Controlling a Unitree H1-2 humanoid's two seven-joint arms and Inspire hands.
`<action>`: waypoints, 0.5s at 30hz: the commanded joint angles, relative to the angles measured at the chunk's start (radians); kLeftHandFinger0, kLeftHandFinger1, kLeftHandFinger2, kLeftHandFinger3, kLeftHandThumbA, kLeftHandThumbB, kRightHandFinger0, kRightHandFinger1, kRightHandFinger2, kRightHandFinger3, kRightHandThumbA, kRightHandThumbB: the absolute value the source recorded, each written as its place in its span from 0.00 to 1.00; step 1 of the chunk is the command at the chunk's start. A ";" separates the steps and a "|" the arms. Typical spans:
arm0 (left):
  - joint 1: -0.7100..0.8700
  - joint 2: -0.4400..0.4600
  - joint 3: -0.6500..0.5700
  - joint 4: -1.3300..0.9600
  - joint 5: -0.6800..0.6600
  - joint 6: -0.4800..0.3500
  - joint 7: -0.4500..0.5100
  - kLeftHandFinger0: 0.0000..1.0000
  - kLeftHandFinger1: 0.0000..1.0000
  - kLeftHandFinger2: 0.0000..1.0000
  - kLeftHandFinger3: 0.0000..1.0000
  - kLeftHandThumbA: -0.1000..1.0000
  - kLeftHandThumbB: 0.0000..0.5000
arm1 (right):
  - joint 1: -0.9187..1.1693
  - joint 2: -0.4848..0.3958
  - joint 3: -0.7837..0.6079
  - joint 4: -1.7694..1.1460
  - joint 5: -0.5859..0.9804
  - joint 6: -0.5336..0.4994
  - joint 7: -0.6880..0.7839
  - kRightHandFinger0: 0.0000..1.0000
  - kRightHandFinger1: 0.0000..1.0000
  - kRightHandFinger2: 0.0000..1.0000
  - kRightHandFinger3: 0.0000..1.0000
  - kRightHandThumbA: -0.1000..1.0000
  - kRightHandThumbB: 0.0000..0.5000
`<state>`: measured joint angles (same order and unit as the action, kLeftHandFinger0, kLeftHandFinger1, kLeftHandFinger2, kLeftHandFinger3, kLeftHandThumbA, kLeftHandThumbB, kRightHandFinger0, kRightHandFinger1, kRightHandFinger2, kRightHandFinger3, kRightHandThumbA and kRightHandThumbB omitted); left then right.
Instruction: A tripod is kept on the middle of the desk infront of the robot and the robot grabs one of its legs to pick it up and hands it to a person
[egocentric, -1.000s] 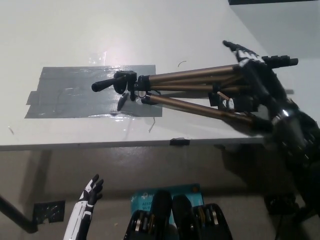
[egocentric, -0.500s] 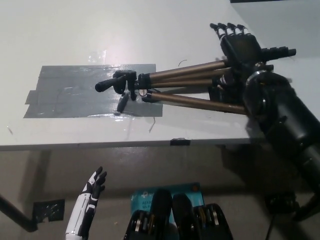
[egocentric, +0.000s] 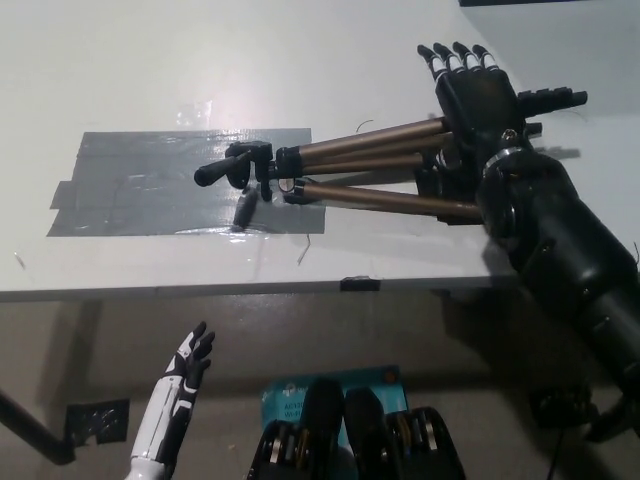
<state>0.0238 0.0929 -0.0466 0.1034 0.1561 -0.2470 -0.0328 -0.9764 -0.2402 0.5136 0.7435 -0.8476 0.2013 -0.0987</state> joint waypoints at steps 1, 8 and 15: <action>-0.010 0.017 -0.007 -0.035 0.018 -0.011 -0.002 0.96 1.00 1.00 1.00 1.00 0.19 | -0.063 0.004 0.005 0.051 -0.023 -0.027 -0.084 1.00 1.00 1.00 1.00 1.00 0.75; -0.019 0.019 -0.011 -0.033 0.009 -0.011 -0.004 0.91 1.00 1.00 1.00 1.00 0.19 | -0.107 0.005 0.007 0.163 -0.007 -0.135 -0.232 0.56 0.57 0.60 0.65 0.59 0.38; -0.026 0.025 -0.017 -0.033 0.008 -0.005 -0.011 0.92 0.99 1.00 0.99 1.00 0.13 | -0.133 0.022 -0.008 0.250 0.022 -0.209 -0.319 0.01 0.30 0.71 0.34 0.00 0.32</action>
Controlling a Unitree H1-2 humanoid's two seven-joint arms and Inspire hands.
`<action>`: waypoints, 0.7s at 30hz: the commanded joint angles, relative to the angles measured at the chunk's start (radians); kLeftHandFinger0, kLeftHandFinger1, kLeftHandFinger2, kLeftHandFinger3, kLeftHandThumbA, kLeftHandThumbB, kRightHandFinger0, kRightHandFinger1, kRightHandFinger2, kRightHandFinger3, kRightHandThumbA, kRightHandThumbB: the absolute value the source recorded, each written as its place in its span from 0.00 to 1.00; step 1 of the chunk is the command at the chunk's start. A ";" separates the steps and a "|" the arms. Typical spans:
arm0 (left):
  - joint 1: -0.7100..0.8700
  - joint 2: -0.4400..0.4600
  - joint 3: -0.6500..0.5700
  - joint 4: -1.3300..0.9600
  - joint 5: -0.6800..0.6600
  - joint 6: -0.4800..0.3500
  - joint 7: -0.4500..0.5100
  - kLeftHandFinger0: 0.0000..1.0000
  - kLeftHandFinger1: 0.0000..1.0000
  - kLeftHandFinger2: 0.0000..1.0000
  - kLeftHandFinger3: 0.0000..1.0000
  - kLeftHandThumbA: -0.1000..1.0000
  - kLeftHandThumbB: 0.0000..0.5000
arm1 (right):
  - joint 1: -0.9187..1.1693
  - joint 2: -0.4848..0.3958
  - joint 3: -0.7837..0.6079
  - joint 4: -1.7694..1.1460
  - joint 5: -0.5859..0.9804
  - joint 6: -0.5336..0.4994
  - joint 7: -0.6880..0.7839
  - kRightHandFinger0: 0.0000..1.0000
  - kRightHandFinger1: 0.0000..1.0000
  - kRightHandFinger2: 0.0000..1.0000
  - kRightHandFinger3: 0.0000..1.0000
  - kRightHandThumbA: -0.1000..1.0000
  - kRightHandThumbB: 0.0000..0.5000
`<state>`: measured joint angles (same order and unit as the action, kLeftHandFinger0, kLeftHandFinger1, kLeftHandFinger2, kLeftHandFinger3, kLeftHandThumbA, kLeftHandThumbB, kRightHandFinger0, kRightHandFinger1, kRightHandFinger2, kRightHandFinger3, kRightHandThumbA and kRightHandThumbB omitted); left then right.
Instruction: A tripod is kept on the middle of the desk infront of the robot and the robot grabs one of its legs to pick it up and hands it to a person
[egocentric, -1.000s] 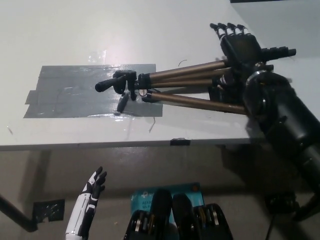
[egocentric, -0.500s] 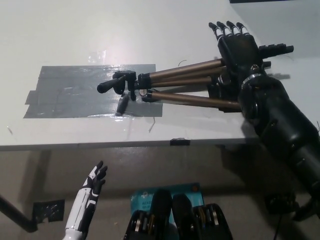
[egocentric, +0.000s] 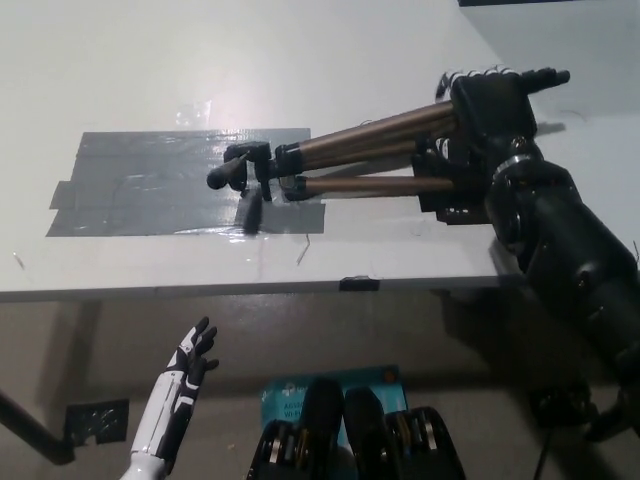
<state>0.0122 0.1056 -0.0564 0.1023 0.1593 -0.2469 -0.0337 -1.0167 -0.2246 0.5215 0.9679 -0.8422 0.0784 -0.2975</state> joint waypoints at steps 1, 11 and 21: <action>-0.015 0.014 -0.008 -0.032 0.006 -0.004 -0.010 0.92 0.99 1.00 0.99 1.00 0.13 | -0.094 0.007 -0.017 0.028 0.017 -0.089 -0.124 0.01 0.32 0.72 0.35 0.00 0.32; -0.041 0.019 -0.011 -0.022 0.001 -0.011 -0.014 0.83 0.87 0.89 0.92 1.00 0.14 | -0.096 0.002 -0.038 0.028 0.037 -0.161 -0.180 0.00 0.24 0.63 0.34 0.00 0.29; -0.049 0.021 -0.014 -0.025 0.003 0.013 -0.015 0.78 0.82 0.84 0.88 1.00 0.16 | -0.091 -0.008 -0.079 -0.007 0.069 -0.249 -0.205 0.00 0.36 0.81 0.21 0.00 0.34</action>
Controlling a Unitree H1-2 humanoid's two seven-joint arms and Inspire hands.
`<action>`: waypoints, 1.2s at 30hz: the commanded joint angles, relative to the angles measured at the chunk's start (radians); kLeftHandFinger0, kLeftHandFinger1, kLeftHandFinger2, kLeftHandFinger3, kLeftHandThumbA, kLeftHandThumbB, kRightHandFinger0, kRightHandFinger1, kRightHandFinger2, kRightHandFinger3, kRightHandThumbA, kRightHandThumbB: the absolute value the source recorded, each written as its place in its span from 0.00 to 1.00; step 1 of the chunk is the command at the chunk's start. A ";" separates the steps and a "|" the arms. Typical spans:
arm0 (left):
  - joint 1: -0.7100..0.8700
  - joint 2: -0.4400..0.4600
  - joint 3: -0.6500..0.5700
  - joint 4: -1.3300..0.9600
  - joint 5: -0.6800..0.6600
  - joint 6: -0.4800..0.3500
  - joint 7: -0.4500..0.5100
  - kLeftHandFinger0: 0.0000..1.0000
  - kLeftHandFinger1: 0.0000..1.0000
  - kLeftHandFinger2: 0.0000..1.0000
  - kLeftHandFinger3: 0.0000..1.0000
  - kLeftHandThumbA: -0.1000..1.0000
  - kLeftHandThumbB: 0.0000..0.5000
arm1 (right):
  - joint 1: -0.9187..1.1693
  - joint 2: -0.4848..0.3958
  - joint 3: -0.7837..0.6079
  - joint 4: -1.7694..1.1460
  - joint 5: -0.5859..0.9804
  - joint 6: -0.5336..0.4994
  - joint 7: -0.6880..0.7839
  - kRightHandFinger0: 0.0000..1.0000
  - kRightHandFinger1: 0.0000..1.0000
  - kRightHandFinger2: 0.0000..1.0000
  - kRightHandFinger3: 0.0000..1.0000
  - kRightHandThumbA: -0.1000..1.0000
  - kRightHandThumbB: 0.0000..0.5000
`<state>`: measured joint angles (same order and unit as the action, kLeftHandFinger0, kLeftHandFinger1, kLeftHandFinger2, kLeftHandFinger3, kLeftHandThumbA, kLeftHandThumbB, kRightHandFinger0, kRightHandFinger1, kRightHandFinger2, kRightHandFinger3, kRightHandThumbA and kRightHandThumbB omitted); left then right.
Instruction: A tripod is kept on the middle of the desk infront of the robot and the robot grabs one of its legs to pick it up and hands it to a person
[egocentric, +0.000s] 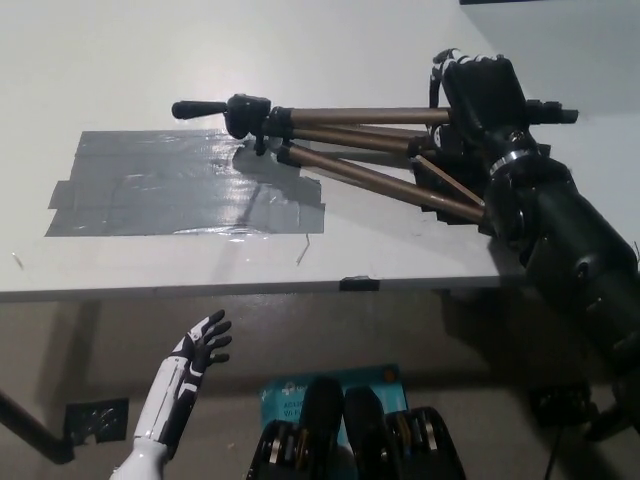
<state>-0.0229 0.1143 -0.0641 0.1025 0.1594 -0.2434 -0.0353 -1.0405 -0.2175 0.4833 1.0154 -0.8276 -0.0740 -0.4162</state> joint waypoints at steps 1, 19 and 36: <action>-0.014 0.012 -0.007 -0.026 0.002 0.010 -0.014 0.78 0.82 0.84 0.88 1.00 0.15 | -0.068 -0.015 -0.044 -0.063 0.054 -0.098 -0.085 0.00 0.36 0.81 0.24 0.00 0.36; -0.039 0.029 -0.014 -0.014 -0.009 0.008 -0.031 0.74 0.79 0.79 0.84 1.00 0.12 | 0.057 -0.055 -0.119 -0.673 0.009 -0.027 0.079 0.00 0.46 0.80 0.91 0.00 0.30; -0.065 0.039 -0.024 -0.002 -0.019 0.010 -0.055 0.69 0.75 0.76 0.81 1.00 0.12 | 0.137 -0.132 -0.099 -0.801 -0.037 -0.077 0.206 0.02 0.46 0.83 0.80 0.00 0.38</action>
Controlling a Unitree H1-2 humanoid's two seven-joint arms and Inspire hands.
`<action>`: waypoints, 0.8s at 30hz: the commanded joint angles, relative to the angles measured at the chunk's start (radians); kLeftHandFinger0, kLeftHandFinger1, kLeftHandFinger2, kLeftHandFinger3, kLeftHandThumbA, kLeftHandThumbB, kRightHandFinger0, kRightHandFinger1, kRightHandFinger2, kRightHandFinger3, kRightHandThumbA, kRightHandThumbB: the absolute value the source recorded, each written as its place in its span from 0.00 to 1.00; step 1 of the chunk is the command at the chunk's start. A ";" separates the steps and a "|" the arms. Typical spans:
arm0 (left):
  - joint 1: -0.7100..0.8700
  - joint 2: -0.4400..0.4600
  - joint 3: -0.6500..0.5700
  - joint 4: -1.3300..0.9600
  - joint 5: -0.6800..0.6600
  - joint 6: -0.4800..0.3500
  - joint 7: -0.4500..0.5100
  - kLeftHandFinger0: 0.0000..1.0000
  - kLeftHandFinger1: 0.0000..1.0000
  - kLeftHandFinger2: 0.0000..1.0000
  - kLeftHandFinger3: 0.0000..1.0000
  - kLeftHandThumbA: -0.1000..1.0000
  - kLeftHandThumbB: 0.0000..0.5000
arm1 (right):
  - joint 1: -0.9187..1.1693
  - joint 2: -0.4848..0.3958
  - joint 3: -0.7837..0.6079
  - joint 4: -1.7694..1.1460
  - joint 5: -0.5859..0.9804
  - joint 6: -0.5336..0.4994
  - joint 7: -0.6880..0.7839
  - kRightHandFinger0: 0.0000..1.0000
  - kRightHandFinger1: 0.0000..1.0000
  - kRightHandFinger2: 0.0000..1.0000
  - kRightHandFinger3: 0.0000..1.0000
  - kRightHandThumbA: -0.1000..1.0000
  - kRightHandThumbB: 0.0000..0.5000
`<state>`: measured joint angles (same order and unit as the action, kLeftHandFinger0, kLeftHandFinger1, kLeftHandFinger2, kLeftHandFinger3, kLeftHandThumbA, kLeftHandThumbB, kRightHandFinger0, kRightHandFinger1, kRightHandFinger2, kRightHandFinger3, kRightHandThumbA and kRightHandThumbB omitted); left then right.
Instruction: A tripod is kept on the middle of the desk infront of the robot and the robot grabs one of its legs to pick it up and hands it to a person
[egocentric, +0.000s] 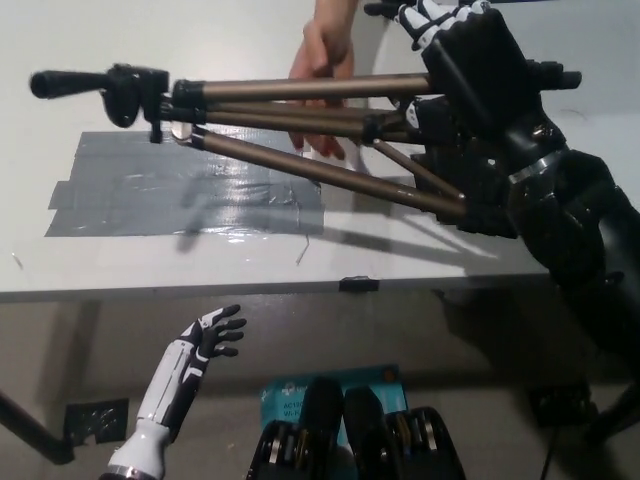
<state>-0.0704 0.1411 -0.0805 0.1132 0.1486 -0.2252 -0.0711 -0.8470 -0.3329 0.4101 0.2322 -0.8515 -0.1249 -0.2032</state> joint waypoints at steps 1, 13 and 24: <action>-0.021 0.011 -0.007 -0.012 -0.011 -0.007 -0.021 0.68 0.74 0.75 0.80 1.00 0.12 | -0.059 -0.016 -0.025 -0.009 -0.018 -0.028 -0.012 0.01 0.46 0.84 0.81 0.00 0.38; -0.039 0.007 -0.013 -0.026 -0.003 0.016 -0.026 0.61 0.68 0.68 0.75 1.00 0.13 | -0.161 0.036 0.003 0.217 -0.062 -0.021 -0.029 0.00 0.47 0.88 0.88 0.00 0.33; -0.051 0.016 -0.020 -0.038 -0.006 0.014 -0.035 0.61 0.65 0.67 0.75 1.00 0.09 | -0.193 0.007 -0.032 0.038 0.286 0.222 0.650 1.00 1.00 1.00 1.00 0.79 1.00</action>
<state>-0.0940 0.1403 -0.0954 0.1111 0.1483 -0.2053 -0.0851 -0.9562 -0.2830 0.4158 0.4769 -0.8490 -0.0930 -0.0444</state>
